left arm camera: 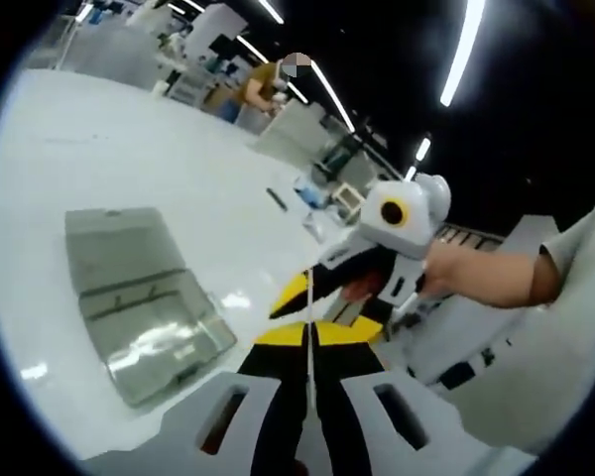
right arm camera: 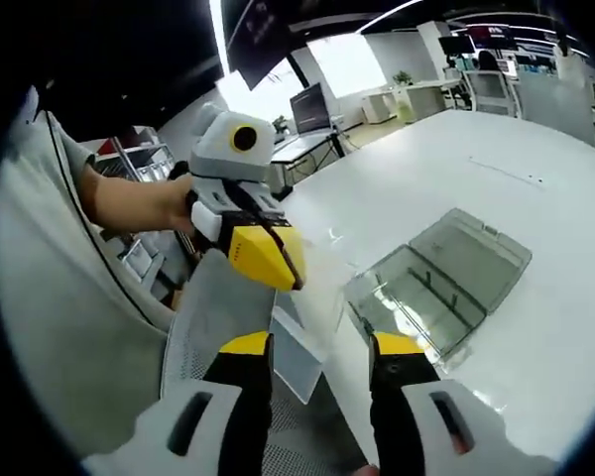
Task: Insert the divider into the dual guide fixture by aligning both edges with the guide slots and pushing it downward to the bottom, including one-sided entry, uneven engagement, binding, and posture correction.
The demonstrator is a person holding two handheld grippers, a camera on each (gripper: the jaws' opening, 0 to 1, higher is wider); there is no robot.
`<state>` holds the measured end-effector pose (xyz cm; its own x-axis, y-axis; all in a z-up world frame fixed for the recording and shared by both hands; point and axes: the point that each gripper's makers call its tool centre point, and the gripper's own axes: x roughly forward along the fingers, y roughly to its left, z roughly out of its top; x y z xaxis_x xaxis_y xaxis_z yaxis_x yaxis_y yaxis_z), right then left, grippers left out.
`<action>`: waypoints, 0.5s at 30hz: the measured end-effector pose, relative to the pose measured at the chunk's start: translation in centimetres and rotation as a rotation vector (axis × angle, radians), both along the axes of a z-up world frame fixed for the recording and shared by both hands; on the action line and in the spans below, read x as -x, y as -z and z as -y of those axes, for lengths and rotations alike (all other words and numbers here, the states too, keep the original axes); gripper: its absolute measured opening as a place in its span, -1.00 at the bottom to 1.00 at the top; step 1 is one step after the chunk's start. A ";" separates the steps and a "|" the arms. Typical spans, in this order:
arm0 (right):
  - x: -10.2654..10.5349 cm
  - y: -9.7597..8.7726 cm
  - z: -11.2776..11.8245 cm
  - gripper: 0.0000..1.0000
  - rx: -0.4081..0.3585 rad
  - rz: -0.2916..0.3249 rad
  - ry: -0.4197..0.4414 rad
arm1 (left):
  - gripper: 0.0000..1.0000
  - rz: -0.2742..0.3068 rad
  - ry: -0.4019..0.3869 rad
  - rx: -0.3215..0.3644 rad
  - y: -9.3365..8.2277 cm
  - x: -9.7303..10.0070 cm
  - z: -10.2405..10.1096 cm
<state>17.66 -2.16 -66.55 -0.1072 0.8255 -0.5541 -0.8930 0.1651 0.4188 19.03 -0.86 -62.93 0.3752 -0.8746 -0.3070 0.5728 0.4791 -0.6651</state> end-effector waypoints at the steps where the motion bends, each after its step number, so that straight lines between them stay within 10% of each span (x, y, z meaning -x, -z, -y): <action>1: 0.0 -0.1 0.0 -0.35 -0.011 -0.004 -0.002 | -1.00 0.004 0.006 0.000 -0.1 0.0 0.0; 15: 0.5 -0.6 0.1 -0.51 -0.131 -0.086 -0.040 | -1.00 0.027 0.074 0.036 -0.7 0.0 0.3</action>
